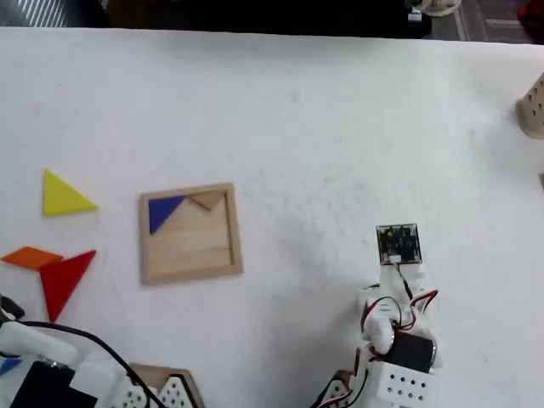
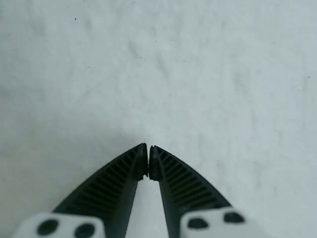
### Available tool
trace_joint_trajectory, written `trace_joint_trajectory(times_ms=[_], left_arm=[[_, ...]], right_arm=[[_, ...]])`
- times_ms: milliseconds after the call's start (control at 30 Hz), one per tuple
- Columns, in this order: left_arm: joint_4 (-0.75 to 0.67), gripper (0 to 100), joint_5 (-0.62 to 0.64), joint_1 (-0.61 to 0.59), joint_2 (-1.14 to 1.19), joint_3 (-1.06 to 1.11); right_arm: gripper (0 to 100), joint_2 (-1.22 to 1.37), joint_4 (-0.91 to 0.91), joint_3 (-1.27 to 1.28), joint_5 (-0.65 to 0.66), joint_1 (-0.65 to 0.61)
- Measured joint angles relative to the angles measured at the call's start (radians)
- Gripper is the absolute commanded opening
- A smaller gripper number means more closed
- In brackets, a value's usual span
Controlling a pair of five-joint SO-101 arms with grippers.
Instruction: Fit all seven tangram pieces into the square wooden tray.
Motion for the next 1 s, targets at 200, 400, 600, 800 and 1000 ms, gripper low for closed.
trace_joint_trajectory(times_ms=[200, 400, 600, 800, 1000], left_arm=[[-0.069, 24, 0.002, 0.000, 0.000, 0.066], [-0.281, 24, 0.000, 0.000, 0.000, 0.187], [-0.450, 24, 0.060, 0.002, 0.000, 0.226], [-0.517, 24, 0.153, 0.052, 0.000, 0.226], [-0.517, 24, 0.166, 0.164, 0.000, 0.226]], right_arm=[[1.7, 0.000, 0.000, 0.000, 0.000, 0.000], [1.7, 0.000, 0.000, 0.000, 0.000, 0.000], [1.7, 0.000, 0.000, 0.000, 0.000, 0.000], [1.7, 0.000, 0.000, 0.000, 0.000, 0.017], [1.7, 0.000, 0.000, 0.000, 0.000, 0.021]])
